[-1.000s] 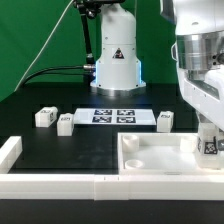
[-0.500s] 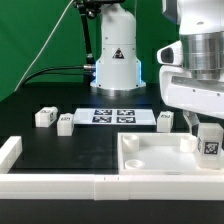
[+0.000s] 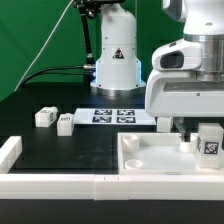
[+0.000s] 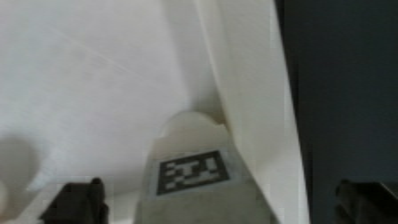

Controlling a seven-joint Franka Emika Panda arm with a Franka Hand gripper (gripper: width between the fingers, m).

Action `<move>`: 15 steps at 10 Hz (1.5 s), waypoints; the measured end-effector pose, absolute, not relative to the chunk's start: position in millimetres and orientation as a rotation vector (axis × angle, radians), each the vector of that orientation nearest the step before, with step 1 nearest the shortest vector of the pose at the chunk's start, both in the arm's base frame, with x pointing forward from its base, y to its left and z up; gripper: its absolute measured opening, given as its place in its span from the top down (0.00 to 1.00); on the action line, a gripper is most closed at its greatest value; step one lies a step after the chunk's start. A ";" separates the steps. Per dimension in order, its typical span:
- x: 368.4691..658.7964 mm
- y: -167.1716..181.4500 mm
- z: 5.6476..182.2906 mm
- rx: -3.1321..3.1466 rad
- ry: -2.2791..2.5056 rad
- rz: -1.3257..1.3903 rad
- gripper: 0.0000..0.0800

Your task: Assemble one leg

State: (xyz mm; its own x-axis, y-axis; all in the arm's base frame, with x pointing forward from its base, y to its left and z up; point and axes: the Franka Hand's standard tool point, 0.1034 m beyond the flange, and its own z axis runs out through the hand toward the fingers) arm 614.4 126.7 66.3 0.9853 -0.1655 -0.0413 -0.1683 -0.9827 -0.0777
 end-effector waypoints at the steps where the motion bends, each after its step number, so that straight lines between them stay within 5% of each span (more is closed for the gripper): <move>1: 614.3 126.0 65.8 -3.055 0.169 0.047 0.19; 3: 614.4 124.9 65.8 -3.060 -0.076 0.037 0.19; 5: 614.4 124.9 65.8 -3.060 -0.066 0.037 0.47; 6: 614.4 124.9 65.8 -3.060 -0.066 0.037 0.47; 7: 614.7 123.5 65.8 -3.062 -0.064 0.037 0.63; 10: 614.7 119.6 65.0 -3.063 0.081 0.038 0.63; 15: 614.3 124.9 63.8 -2.820 1.160 0.082 0.63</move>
Offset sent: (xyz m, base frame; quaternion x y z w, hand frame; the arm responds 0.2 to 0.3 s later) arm 0.0000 0.0000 0.0000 0.0000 0.0000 0.0000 1.0000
